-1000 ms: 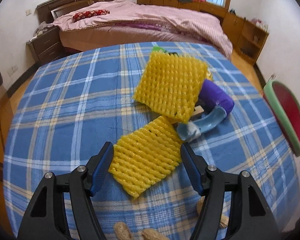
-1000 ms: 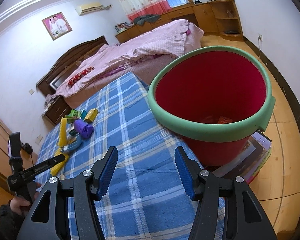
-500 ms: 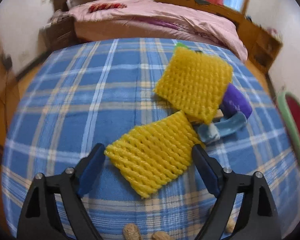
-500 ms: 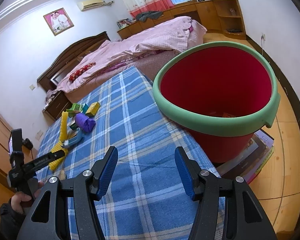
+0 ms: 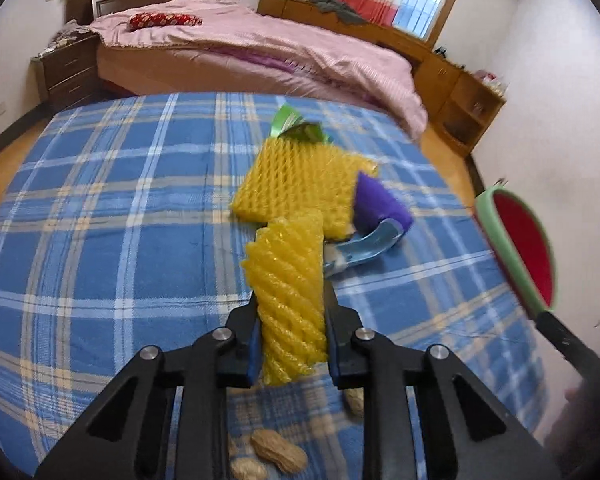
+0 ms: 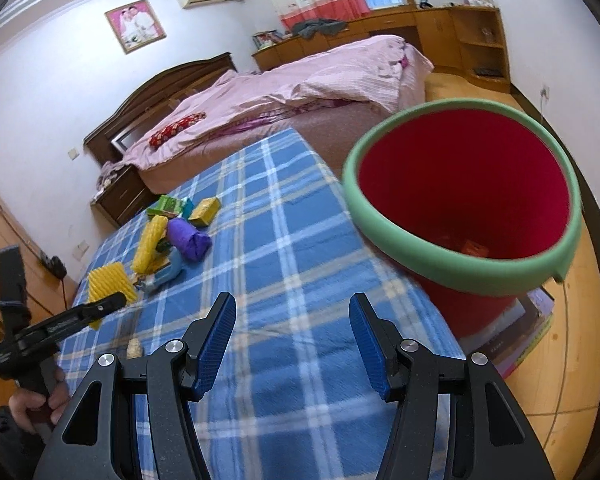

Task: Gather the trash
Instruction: 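Grasp the purple packet with the right tool while the left tool holds the yellow foam net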

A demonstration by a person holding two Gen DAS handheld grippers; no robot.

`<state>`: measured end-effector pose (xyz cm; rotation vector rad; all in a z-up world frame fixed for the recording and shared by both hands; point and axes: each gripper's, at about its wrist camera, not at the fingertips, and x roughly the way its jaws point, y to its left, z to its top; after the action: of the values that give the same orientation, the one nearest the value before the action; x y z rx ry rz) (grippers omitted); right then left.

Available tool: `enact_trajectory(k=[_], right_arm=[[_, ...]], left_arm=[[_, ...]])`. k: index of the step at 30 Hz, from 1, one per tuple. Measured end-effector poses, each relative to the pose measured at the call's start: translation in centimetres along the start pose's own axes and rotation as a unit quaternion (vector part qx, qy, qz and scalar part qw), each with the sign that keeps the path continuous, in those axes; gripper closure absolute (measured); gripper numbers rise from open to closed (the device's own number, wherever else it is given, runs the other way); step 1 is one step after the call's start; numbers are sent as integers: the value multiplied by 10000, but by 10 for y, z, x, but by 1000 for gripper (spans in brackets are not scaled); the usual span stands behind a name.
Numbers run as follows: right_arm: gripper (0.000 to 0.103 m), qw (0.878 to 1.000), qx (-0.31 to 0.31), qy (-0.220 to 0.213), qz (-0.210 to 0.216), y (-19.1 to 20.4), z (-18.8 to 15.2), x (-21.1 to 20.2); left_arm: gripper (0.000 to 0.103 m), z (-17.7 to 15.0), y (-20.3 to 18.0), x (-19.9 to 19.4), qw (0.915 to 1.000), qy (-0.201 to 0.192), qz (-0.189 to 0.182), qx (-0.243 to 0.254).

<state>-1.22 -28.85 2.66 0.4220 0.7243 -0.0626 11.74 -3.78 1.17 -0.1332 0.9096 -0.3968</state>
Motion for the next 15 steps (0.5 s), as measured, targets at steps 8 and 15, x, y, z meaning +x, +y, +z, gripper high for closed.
enact_trajectory(k=[8,15], right_arm=[[42,9987,-434,161,224,42,22,34],[42,9953,-780,470,344,81,36,83]], left_arm=[[78,24,22,-19,9986,-360,300,-240],[78,32,63,8,9949,-384,543,-754]])
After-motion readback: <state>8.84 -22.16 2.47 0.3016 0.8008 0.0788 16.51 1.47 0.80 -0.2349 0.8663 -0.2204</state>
